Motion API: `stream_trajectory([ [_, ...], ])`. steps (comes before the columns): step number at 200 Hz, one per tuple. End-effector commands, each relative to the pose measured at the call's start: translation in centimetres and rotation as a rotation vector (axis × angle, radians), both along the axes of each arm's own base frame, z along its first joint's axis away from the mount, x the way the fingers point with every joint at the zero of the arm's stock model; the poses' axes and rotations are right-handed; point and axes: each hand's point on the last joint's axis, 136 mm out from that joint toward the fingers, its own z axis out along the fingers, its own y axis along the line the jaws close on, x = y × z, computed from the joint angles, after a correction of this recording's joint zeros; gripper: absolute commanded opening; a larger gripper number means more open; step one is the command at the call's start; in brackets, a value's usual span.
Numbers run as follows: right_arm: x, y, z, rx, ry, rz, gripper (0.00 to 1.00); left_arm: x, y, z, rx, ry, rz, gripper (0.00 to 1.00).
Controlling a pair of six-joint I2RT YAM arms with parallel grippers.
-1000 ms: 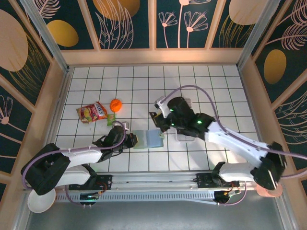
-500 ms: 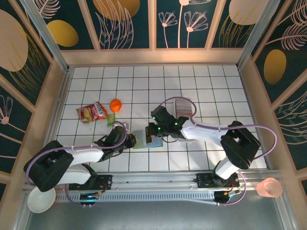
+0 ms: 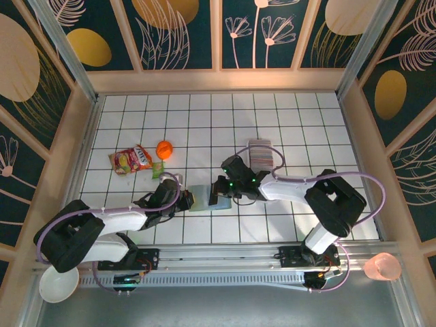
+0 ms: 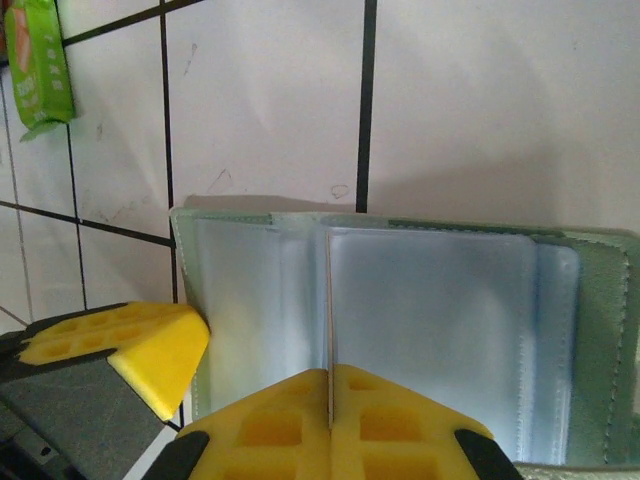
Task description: Put the credit cards into the card holder
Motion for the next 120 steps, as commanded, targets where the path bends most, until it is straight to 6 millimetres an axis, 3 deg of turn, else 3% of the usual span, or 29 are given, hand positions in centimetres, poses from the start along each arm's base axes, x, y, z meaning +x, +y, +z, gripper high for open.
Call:
stream_trajectory([
  [1,0.2,0.8,0.2,0.075,0.019,-0.021,0.00,-0.8,1.0,-1.4,0.047,0.041,0.006,0.00],
  [62,0.7,0.0,1.2,0.094,-0.001,-0.051,0.00,-1.0,1.0,-1.8,0.044,0.055,0.004,0.00],
  [120,0.3,0.2,0.4,0.119,0.029,-0.048,0.00,-1.2,1.1,-2.0,0.039,0.059,0.006,0.00],
])
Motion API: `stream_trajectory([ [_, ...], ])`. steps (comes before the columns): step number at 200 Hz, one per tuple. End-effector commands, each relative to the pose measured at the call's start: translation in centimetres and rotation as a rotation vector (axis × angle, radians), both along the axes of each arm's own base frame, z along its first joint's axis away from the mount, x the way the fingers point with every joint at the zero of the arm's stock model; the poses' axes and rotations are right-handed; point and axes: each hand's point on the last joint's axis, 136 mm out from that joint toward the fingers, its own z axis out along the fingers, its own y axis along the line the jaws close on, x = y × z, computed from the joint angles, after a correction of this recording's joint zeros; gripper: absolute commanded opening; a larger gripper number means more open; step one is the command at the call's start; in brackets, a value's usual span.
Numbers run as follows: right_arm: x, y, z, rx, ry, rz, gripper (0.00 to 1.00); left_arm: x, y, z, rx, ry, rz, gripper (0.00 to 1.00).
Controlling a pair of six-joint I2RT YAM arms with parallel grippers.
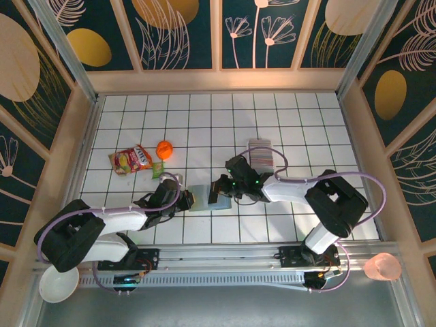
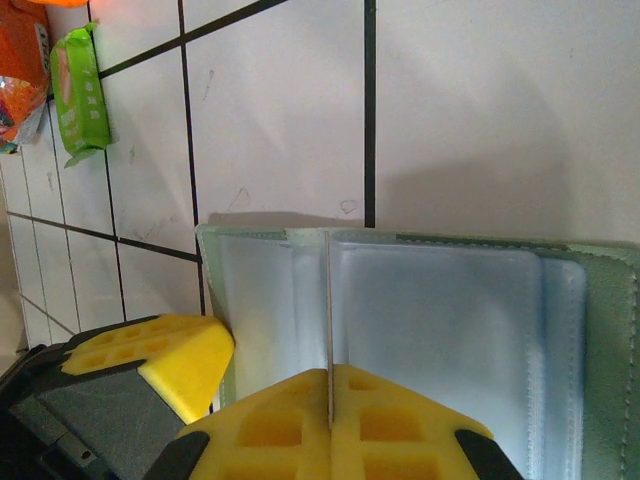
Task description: Put the credit cards into the card holder
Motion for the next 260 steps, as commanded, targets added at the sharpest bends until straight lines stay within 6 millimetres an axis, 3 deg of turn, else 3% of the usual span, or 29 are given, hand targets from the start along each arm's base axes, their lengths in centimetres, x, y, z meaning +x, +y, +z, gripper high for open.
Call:
stream_trajectory([
  [1,-0.1,0.2,0.2,0.042,0.012,-0.008,0.00,-1.2,1.1,-1.9,0.042,0.060,0.006,0.00],
  [75,0.0,0.7,1.2,0.103,0.012,-0.013,0.00,-1.3,1.2,-2.0,0.036,0.064,0.009,0.00],
  [260,-2.0,2.0,-1.0,0.119,0.111,0.036,0.00,-1.4,1.2,-1.8,0.013,0.057,0.013,0.00],
])
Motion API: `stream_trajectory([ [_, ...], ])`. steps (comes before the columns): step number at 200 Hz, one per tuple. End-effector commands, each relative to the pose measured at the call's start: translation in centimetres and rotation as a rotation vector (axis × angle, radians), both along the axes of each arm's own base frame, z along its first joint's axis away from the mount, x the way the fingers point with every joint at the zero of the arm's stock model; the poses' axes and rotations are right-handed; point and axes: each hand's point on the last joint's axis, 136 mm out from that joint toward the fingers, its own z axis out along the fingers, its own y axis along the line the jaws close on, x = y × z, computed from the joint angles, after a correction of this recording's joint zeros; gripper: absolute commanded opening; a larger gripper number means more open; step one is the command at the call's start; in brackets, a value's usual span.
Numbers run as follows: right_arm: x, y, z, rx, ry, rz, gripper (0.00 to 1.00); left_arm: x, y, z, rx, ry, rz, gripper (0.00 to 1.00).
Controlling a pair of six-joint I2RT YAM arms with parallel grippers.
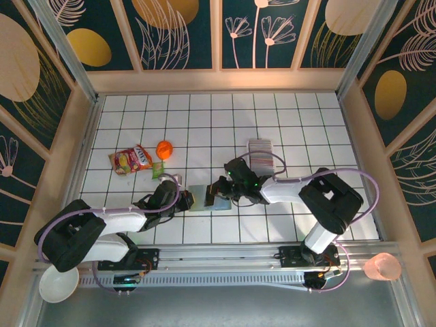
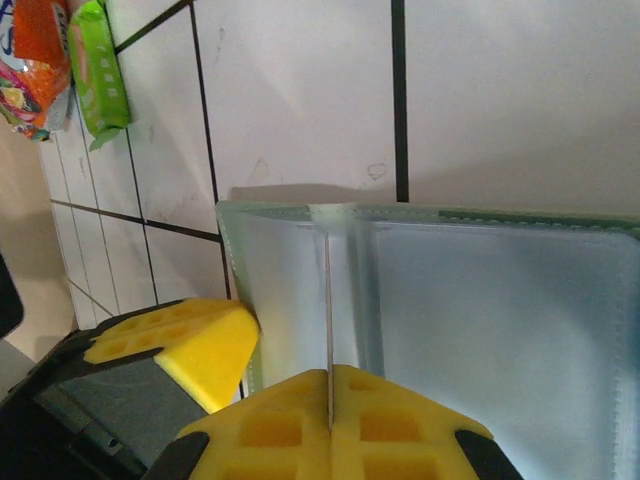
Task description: Put the credit cards into the card holder
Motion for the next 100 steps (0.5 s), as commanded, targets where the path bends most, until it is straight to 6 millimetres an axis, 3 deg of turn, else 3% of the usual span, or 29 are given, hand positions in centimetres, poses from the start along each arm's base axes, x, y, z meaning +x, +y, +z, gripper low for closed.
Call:
stream_trajectory([
  [1,-1.0,0.7,-0.3,0.036,0.029,0.032,0.00,-1.3,1.1,-1.8,0.037,0.067,0.007,0.00],
  [45,-1.3,1.2,-0.5,0.065,0.042,0.050,0.00,-1.4,1.5,-1.7,0.053,0.056,0.008,0.00],
  [60,-1.2,1.1,-0.7,0.054,0.041,0.053,0.00,-1.2,1.8,-1.4,0.089,0.045,0.006,0.19],
  [86,-1.4,0.6,-1.7,0.011,0.052,0.053,0.00,-0.6,2.5,-0.2,0.119,0.009,0.032,0.39],
  [100,-1.4,0.4,-2.1,-0.002,0.053,0.054,0.00,-0.2,2.8,0.6,0.114,-0.019,0.057,0.41],
])
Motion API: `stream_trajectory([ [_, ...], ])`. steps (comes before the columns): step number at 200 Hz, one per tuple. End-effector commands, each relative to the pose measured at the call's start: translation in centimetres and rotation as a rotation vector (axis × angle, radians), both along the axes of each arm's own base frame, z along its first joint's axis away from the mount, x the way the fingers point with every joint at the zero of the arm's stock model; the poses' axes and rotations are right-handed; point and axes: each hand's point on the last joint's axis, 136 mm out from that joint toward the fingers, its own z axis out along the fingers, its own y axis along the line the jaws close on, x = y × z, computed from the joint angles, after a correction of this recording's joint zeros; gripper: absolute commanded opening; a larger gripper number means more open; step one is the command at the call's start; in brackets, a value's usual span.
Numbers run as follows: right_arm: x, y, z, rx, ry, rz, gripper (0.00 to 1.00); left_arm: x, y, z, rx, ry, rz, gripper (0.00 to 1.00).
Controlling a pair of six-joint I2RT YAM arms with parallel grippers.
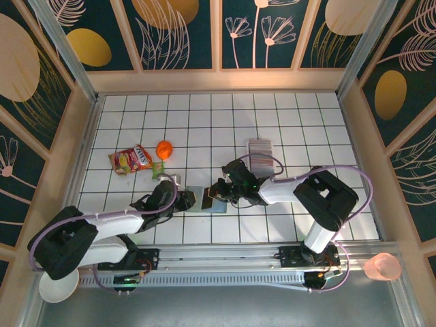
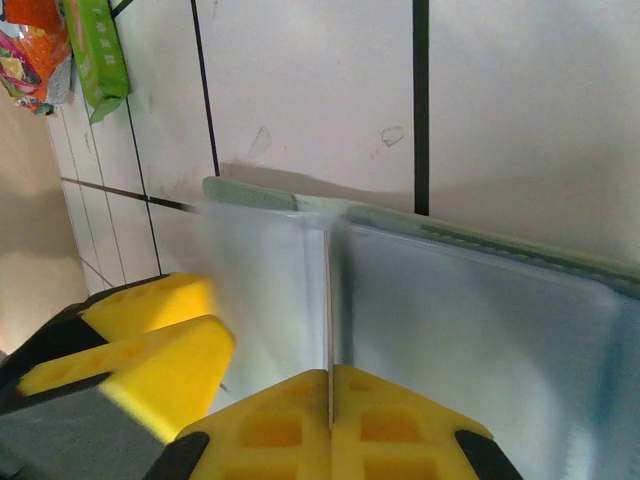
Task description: Put the credit cards into the card holder
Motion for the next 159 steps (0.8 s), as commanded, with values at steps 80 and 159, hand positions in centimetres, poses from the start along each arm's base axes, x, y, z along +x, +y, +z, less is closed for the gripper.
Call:
stream_trajectory([
  [80,-0.9,0.4,-1.5,-0.019,0.022,0.035,0.00,-0.3,3.0,-1.6,0.140,0.023,0.071,0.27],
  [159,-0.7,1.7,0.4,0.085,0.009,0.036,0.00,-0.9,2.3,-2.2,0.112,0.052,0.031,0.20],
])
